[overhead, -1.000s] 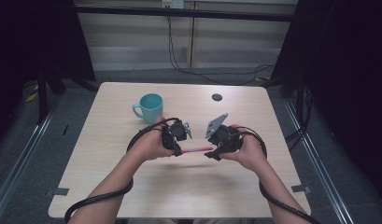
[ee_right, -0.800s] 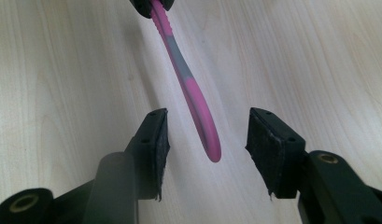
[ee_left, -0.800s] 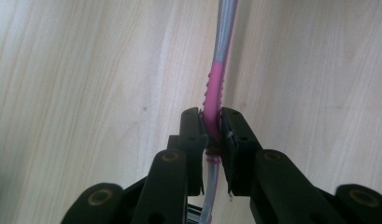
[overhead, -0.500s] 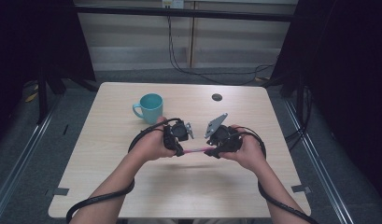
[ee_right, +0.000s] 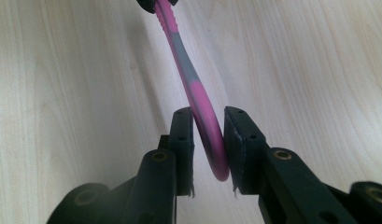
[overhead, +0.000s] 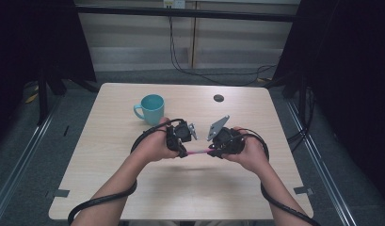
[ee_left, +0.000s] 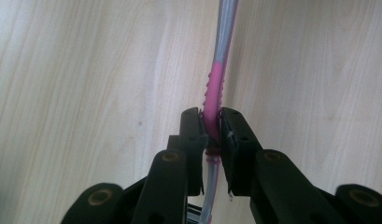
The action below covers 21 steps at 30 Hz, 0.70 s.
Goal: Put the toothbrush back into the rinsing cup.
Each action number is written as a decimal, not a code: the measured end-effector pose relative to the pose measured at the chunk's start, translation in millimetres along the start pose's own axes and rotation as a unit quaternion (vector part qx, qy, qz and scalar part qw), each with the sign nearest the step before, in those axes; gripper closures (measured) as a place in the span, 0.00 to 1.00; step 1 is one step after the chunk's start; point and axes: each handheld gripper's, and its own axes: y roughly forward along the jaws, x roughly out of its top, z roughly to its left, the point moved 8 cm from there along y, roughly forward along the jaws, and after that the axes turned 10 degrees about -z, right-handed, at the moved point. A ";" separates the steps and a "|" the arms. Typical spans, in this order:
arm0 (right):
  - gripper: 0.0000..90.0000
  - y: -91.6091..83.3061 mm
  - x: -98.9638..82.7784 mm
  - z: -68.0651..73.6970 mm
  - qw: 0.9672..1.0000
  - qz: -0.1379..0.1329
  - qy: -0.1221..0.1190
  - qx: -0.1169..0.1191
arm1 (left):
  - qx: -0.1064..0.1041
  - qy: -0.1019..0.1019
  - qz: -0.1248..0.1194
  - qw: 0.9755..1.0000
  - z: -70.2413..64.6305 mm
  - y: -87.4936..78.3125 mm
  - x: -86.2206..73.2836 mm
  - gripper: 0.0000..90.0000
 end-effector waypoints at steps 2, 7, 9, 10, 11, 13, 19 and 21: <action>0.77 0.5 0.3 -0.3 1.000 -0.004 0.004 -0.001 | 0.000 0.000 0.005 1.000 0.1 0.1 -1.0 0.89; 0.74 -0.8 4.5 0.7 1.000 -0.016 0.005 -0.002 | 0.001 -0.004 0.004 1.000 0.6 2.0 -1.9 0.89; 0.77 0.5 4.4 1.6 1.000 -0.009 -0.003 0.001 | 0.000 -0.002 0.002 1.000 0.5 1.9 -0.8 0.89; 0.79 0.4 3.3 1.4 1.000 -0.002 -0.004 -0.003 | -0.001 0.000 0.001 1.000 0.5 1.7 -0.2 0.89; 0.81 0.6 2.9 1.3 1.000 -0.001 -0.004 -0.004 | 0.000 -0.001 -0.001 1.000 -0.2 1.4 0.8 0.89; 0.82 1.0 0.7 0.5 1.000 0.003 -0.002 -0.004 | 0.001 0.001 -0.004 1.000 0.0 -0.2 2.4 0.89; 0.79 3.9 -6.3 2.4 1.000 0.012 -0.003 0.005 | -0.005 0.002 -0.018 1.000 -1.1 -3.9 7.8 0.89; 0.75 4.4 -4.1 2.9 1.000 -0.002 0.002 0.007 | -0.007 -0.003 -0.025 1.000 -2.5 -3.5 9.5 0.89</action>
